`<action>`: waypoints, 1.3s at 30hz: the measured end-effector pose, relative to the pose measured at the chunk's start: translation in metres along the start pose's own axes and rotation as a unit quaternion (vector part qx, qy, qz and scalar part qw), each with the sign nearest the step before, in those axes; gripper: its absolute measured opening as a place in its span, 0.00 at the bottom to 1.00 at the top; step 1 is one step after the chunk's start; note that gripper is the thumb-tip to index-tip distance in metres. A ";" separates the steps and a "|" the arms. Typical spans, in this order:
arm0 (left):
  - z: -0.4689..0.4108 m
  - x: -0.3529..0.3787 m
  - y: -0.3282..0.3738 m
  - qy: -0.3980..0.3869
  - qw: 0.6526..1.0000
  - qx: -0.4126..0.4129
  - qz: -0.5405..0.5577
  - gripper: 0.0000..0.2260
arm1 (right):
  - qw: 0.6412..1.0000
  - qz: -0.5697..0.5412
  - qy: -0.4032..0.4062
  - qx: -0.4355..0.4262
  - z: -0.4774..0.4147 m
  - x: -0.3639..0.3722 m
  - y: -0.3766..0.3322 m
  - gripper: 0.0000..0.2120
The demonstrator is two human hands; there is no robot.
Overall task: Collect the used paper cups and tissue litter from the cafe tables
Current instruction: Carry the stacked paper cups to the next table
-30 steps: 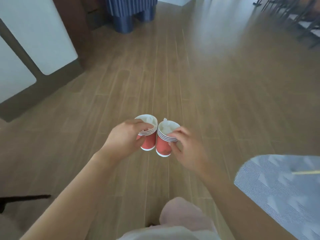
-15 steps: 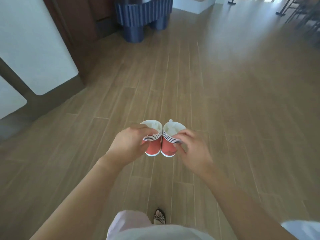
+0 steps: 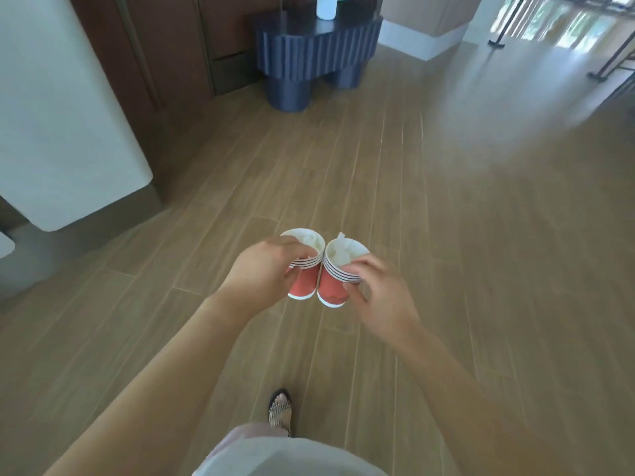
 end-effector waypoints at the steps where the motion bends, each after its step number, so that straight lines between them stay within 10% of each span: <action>1: -0.027 -0.001 -0.007 -0.002 1.000 0.005 -0.004 0.16 | 1.000 0.008 0.005 0.004 -0.024 -0.001 0.011 0.10; 18: -0.476 0.091 -0.099 -0.087 0.993 0.071 -0.023 0.13 | 0.994 0.020 0.080 0.078 -0.394 -0.023 0.251 0.13; 39: -1.016 0.086 -0.346 -0.008 0.999 0.043 -0.030 0.16 | 0.999 0.014 0.045 0.003 -0.976 0.037 0.451 0.12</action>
Point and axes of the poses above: each hand's wrist, its own z-axis away from the middle knuckle, its own x-axis out of the palm, y = z × x, the point moved 7 cm from there along -z, towards the middle knuckle, and after that the axes turned 1 degree about y, right-handed, at the moved point
